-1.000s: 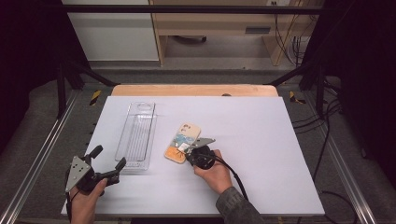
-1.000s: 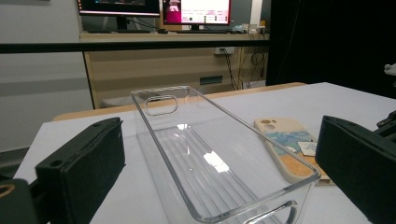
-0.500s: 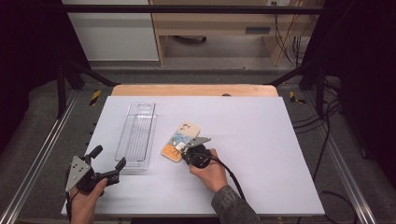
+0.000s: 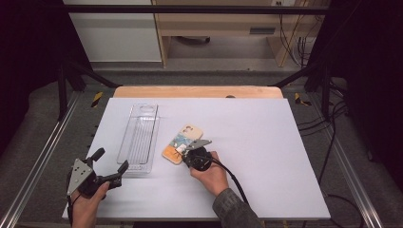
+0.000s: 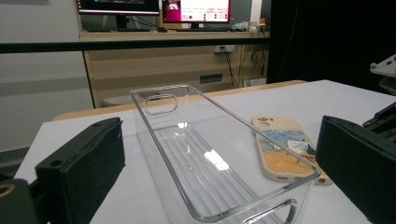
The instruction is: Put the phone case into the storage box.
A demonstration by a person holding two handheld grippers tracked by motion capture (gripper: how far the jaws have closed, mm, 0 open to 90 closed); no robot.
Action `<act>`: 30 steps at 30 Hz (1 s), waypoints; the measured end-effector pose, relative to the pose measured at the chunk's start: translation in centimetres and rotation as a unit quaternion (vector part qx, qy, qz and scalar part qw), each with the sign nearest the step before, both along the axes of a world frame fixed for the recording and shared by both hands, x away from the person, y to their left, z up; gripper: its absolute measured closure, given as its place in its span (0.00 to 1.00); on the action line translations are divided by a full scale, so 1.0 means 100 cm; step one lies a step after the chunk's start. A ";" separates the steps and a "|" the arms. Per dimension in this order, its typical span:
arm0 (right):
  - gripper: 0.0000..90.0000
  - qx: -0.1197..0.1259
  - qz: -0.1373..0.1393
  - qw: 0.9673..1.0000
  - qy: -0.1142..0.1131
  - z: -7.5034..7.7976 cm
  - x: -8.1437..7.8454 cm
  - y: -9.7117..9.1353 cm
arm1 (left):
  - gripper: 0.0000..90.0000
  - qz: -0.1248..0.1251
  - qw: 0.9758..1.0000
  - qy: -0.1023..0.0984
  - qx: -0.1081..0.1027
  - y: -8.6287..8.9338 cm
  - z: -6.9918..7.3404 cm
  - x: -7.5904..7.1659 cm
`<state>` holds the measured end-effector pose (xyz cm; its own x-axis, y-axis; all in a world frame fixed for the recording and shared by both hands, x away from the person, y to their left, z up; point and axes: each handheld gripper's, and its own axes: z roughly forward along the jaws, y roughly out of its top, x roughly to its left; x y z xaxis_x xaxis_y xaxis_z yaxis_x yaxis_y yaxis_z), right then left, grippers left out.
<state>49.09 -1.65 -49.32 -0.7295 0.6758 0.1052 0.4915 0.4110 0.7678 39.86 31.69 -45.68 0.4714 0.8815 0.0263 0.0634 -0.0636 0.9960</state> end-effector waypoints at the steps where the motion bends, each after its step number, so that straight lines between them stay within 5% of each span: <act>1: 1.00 0.001 0.000 1.000 0.000 0.000 0.000 0.000 | 0.01 0.000 1.000 0.001 0.000 0.000 0.001 0.000; 13: 0.93 0.049 -0.014 0.997 -0.064 0.028 -0.019 -0.038 | 0.01 -0.008 0.999 0.017 0.037 -0.010 0.023 -0.006; 17: 0.76 0.065 -0.025 0.994 -0.086 0.032 -0.027 -0.056 | 0.01 -0.010 0.999 0.025 0.041 -0.016 0.030 -0.004; 23: 0.34 0.078 -0.057 0.989 -0.108 0.036 -0.046 -0.100 | 0.01 -0.021 0.997 0.041 0.067 -0.034 0.045 0.004; 30: 0.12 0.085 -0.089 0.985 -0.123 0.033 -0.062 -0.138 | 0.01 -0.041 0.993 0.055 0.094 -0.065 0.064 0.017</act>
